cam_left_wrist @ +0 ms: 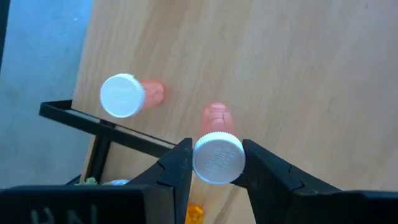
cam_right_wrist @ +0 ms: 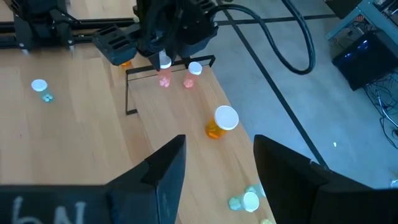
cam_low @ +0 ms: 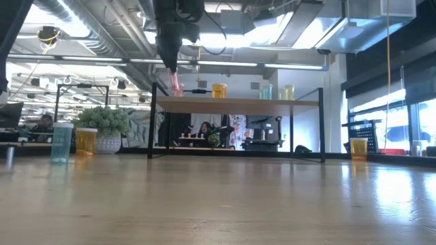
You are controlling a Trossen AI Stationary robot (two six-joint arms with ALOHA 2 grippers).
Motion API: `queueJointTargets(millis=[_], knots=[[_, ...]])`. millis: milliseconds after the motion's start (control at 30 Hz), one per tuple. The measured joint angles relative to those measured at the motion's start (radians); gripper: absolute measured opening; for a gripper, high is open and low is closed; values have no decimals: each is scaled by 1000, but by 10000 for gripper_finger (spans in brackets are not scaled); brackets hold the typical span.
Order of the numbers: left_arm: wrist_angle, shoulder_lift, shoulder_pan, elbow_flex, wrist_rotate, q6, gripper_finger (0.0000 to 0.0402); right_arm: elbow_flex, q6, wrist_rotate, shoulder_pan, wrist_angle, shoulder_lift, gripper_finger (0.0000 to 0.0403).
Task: Pick and place medicine bottles onto shelf by color
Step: Put the top red medicine bottle on the shelf, aligned with the other red medicine bottle
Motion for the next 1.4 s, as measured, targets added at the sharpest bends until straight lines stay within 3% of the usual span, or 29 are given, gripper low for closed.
queueJointTargets(millis=[1400], knots=[[-9,30,-17,-1,5,39,119,0,1,-3,0,1,0,191]])
